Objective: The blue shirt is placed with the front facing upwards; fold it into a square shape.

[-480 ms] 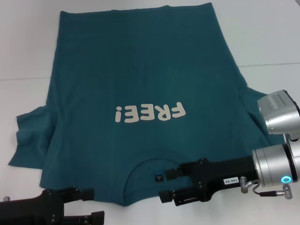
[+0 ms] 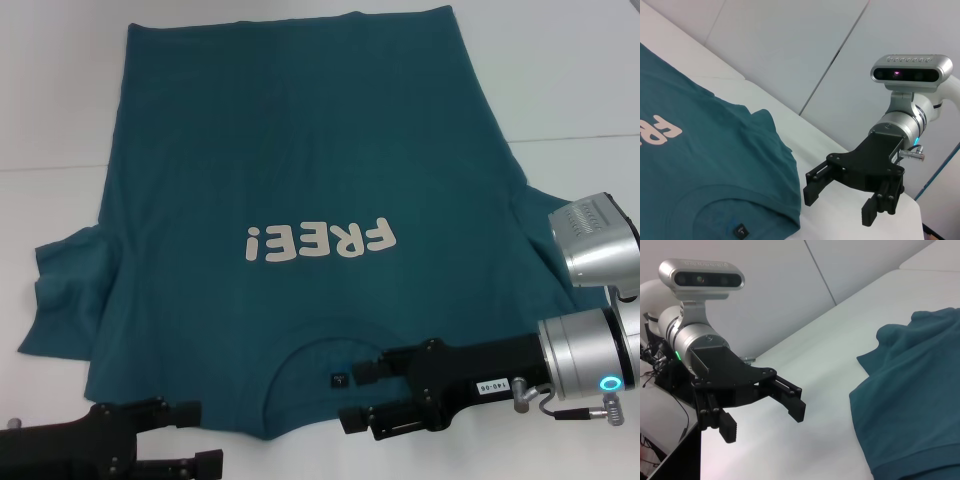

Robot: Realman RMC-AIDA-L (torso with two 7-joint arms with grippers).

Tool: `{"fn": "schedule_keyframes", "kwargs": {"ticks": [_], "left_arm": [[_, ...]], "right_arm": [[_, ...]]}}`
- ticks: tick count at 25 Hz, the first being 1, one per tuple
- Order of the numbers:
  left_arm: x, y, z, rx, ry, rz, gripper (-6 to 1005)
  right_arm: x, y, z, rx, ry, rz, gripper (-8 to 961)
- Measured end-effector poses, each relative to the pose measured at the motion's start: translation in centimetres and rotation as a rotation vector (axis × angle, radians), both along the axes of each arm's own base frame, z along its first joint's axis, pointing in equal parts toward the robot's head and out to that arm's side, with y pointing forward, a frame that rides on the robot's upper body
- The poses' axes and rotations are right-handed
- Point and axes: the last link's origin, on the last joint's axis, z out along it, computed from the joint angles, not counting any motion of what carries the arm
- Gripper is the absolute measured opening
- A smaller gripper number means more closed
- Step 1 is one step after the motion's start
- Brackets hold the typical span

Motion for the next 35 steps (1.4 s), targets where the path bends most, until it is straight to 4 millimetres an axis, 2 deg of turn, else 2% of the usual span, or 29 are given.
{"fn": "schedule_keyframes", "kwargs": {"ticks": [5, 8, 10, 12, 17, 24, 31, 35], "left_arm": [[0.0, 0.4, 0.4, -0.008, -0.018, 0.065, 885], [0.1, 1.8, 1.7, -0.013, -0.073, 0.216, 885], [0.1, 1.8, 1.7, -0.013, -0.073, 0.216, 885], [0.2, 4.1, 4.0, -0.009, -0.169, 0.438, 885], [-0.7, 6.2, 5.6, -0.016, -0.243, 0.682, 884], [-2.8, 8.4, 6.6, 0.088, -0.248, 0.862, 884], [-5.7, 9.4, 6.9, 0.234, -0.221, 1.009, 879], [-6.8, 9.7, 6.8, 0.293, -0.178, 1.038, 866]], "right_arm": [[0.0, 0.1, 0.1, 0.004, 0.005, -0.02, 821], [0.1, 1.0, 0.6, 0.024, 0.015, -0.11, 820], [0.1, 2.1, 1.4, 0.044, 0.015, -0.207, 820], [-0.1, 2.9, 2.1, 0.057, 0.015, -0.276, 820], [-0.7, 5.3, 4.5, 0.069, 0.02, -0.466, 819], [-1.3, 7.1, 6.0, 0.086, 0.022, -0.555, 818], [-1.1, 7.4, 5.9, 0.096, 0.024, -0.591, 816], [-1.0, 7.5, 6.1, 0.1, 0.024, -0.601, 816]]}}
